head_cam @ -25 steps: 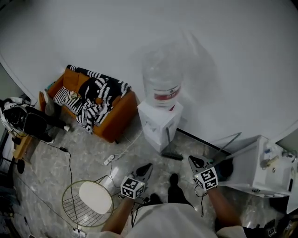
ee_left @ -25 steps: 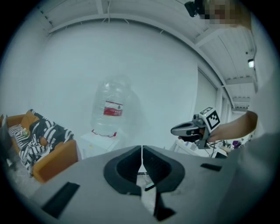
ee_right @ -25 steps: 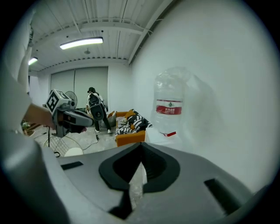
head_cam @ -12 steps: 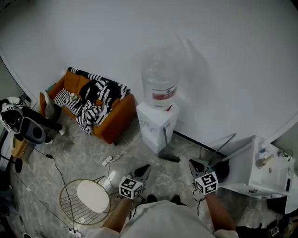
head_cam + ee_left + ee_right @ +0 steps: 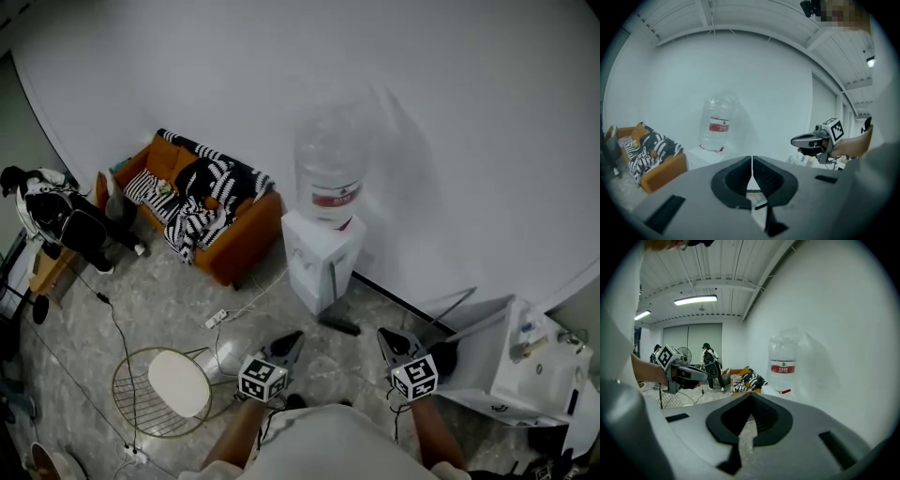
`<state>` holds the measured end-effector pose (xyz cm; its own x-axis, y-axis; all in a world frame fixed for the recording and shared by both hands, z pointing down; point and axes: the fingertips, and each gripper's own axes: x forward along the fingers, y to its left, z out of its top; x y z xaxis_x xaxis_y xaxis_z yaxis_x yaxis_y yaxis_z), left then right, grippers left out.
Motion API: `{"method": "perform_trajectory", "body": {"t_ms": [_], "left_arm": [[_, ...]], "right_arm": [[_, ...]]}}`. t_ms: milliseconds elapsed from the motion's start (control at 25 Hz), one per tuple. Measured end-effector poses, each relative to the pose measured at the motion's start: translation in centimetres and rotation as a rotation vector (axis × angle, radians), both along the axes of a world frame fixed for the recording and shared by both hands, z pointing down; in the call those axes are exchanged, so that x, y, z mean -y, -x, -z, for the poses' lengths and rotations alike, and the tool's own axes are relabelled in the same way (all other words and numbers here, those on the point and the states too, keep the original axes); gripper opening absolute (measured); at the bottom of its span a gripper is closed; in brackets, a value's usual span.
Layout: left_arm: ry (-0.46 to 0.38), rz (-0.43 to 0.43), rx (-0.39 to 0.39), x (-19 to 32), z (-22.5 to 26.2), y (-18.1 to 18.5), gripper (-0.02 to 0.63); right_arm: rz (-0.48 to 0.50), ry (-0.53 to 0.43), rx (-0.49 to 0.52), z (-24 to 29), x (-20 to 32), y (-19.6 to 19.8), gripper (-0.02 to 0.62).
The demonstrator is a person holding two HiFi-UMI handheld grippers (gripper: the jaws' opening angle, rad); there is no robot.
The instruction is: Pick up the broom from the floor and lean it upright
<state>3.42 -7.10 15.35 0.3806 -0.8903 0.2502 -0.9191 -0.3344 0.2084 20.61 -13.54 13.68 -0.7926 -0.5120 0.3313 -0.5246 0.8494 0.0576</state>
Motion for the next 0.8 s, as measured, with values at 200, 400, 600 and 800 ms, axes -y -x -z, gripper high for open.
{"method": "perform_trajectory", "body": {"t_ms": [200,400,600,800], "left_arm": [[-0.005,0.009,0.002,0.8,0.0,-1.1,0.011],[-0.017,0.018,0.005,1.4,0.9,-1.4,0.011],[-0.009,0.021,0.011,1.8,0.7,-1.7,0.011],[-0.007,0.025,0.007,2.2,0.7,-2.0,0.011]], "right_arm": [[0.009,0.0,0.018,0.4,1.2,-0.9,-0.001],[0.02,0.009,0.034,0.6,1.7,-0.9,-0.002],[0.02,0.016,0.041,0.3,1.7,-1.2,-0.002],[0.02,0.026,0.042,0.1,2.0,-1.5,-0.002]]}}
